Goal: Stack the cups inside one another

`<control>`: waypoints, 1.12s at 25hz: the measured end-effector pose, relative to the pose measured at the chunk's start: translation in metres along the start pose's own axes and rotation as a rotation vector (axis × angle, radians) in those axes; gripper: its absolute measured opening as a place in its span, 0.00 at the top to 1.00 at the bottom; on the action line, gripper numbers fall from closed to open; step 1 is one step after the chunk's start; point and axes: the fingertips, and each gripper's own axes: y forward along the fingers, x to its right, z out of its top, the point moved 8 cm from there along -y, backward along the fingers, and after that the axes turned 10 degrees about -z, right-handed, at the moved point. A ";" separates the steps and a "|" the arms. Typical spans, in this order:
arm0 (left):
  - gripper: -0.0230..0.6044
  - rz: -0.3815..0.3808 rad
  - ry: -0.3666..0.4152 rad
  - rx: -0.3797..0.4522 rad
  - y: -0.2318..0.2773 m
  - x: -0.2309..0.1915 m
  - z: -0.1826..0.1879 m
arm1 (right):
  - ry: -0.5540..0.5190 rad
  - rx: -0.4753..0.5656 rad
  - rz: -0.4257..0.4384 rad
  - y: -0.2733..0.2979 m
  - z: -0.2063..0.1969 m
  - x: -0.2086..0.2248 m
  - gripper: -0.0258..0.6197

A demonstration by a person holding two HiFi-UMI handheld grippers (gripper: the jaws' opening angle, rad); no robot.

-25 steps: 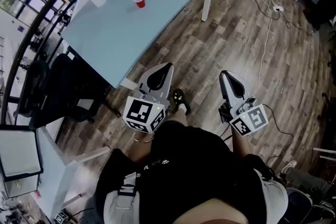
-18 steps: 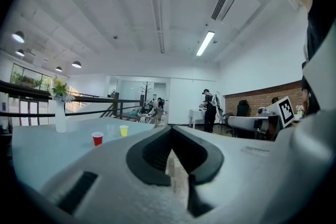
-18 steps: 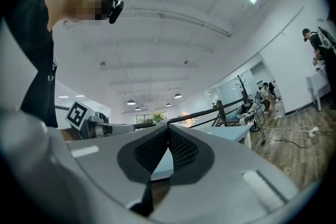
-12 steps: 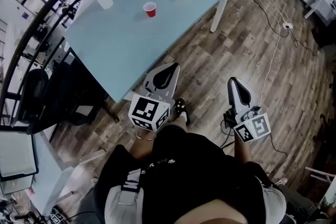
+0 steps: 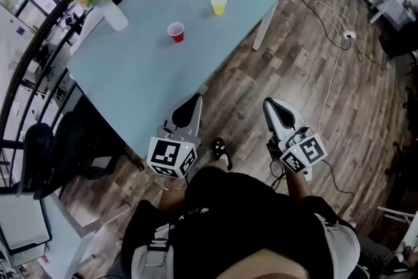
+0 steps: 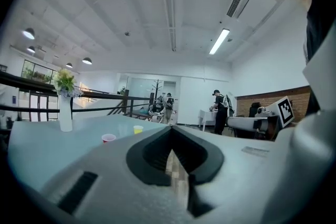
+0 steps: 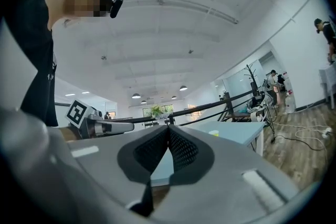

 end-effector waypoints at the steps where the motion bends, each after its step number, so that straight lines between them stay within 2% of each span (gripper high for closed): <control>1: 0.99 0.003 -0.001 0.005 0.003 -0.007 0.002 | -0.004 -0.002 0.004 0.008 0.001 0.001 0.97; 12: 0.99 0.014 0.022 0.020 0.033 -0.063 0.011 | -0.041 -0.024 0.037 0.086 0.009 0.019 0.97; 20: 0.99 0.073 0.003 0.052 0.025 -0.107 0.013 | -0.048 -0.046 0.096 0.145 0.006 0.011 0.97; 28: 0.99 0.137 -0.012 0.059 0.008 -0.117 0.011 | -0.049 -0.074 0.184 0.180 0.000 -0.002 0.97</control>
